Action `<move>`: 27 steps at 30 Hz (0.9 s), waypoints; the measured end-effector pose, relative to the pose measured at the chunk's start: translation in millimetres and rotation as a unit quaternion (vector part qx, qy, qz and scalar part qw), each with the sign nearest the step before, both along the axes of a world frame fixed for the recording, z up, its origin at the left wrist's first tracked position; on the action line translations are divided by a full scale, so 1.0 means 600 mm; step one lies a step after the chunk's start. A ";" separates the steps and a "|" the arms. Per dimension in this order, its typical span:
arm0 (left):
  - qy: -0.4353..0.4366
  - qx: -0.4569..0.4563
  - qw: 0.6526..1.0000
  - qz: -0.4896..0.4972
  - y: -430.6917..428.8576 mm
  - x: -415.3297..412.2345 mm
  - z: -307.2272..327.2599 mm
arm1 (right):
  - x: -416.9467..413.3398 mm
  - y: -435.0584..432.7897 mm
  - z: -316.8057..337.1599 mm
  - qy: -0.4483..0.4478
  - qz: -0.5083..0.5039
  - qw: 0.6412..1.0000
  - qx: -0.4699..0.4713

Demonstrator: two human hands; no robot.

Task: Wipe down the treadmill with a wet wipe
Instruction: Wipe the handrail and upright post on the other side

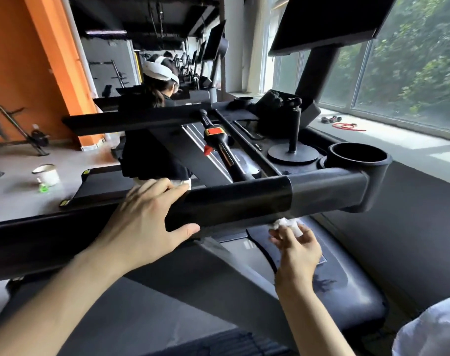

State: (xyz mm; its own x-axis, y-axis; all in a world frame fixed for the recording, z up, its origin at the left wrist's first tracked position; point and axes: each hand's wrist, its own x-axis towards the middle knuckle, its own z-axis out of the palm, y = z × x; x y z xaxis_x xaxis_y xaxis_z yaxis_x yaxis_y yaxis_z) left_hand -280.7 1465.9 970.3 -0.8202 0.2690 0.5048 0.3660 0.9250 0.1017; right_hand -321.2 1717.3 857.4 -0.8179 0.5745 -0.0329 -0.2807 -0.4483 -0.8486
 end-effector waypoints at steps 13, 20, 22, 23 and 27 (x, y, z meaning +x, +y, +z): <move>0.018 -0.047 0.998 0.038 -0.133 0.062 0.002 | 0.073 -0.178 0.011 0.066 0.113 0.975 0.177; 0.033 -0.061 0.998 0.011 -0.214 0.067 0.016 | 0.069 -0.184 0.037 0.049 -0.035 0.989 0.138; 0.032 -0.063 0.998 0.002 -0.234 0.065 0.018 | 0.085 -0.241 0.045 0.066 -0.023 0.980 0.184; 0.030 -0.062 0.998 0.003 -0.239 0.062 0.018 | 0.092 -0.270 0.045 0.077 -0.009 0.970 0.229; 0.023 -0.062 0.998 -0.004 -0.256 0.055 0.006 | 0.112 -0.329 0.047 0.083 -0.017 0.931 0.356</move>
